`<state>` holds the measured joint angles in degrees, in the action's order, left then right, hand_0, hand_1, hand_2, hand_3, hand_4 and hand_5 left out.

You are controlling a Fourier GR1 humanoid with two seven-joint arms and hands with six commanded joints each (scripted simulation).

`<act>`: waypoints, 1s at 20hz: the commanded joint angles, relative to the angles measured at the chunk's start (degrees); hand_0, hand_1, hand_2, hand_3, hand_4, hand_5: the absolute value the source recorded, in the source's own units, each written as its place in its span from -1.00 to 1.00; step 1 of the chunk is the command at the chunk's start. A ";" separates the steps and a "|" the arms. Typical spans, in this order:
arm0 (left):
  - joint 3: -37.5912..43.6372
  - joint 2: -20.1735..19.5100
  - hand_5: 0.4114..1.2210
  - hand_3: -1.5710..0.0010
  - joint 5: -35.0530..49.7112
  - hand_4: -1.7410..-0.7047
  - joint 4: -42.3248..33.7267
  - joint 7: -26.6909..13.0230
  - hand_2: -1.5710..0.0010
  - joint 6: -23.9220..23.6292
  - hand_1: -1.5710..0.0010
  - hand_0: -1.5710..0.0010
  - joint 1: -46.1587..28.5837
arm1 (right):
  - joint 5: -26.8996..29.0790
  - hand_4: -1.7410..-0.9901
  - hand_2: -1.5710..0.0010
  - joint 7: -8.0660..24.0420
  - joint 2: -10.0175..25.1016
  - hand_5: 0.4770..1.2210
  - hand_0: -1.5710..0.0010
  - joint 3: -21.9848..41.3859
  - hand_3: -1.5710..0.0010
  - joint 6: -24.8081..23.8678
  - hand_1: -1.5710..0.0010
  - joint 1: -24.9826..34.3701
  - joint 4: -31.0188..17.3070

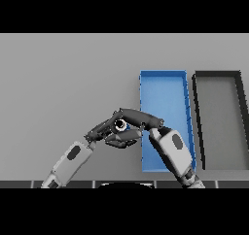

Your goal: Pick up the blue pipe and place it into the blue bin.

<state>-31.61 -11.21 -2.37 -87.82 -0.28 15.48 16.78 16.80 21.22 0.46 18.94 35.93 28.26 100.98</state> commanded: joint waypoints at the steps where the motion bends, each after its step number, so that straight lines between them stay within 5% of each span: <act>1: 0.16 0.43 -0.65 0.98 -0.01 0.63 0.33 -1.61 0.99 -0.25 0.98 0.98 0.74 | 1.99 -0.33 -1.00 1.03 -0.02 1.00 -1.00 -0.99 -1.00 -0.29 -1.00 0.14 0.29; 7: -0.56 0.34 -0.76 1.00 0.16 0.59 -0.01 -2.93 1.00 0.27 1.00 1.00 -0.57 | 21.11 -0.78 -1.00 13.28 2.37 1.00 -1.00 -6.00 -1.00 -10.01 -1.00 7.76 3.02; 11: -0.82 0.70 -0.77 1.00 0.24 0.59 -0.49 -4.50 1.00 0.12 1.00 1.00 -0.60 | 34.85 -0.91 -1.00 12.58 9.83 0.78 -1.00 -10.77 -1.00 -20.84 -1.00 19.04 2.86; 16: -0.82 -0.79 -0.79 1.00 0.19 0.62 -1.96 -1.94 1.00 0.63 1.00 1.00 -1.56 | 32.45 -0.97 -1.00 7.50 16.97 0.70 -1.00 -16.51 -1.00 -26.74 -1.00 30.50 -6.83; 20: -0.48 -0.92 -0.80 1.00 1.18 0.60 -1.98 -2.89 1.00 1.13 1.00 1.00 -1.87 | 27.92 -0.99 -1.00 6.30 22.23 0.77 -1.00 -18.89 -1.00 -27.34 -1.00 31.47 -17.04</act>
<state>-32.11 -12.11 -1.20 -89.80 -3.26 16.63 14.87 44.80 27.77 22.74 0.03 8.51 59.66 83.87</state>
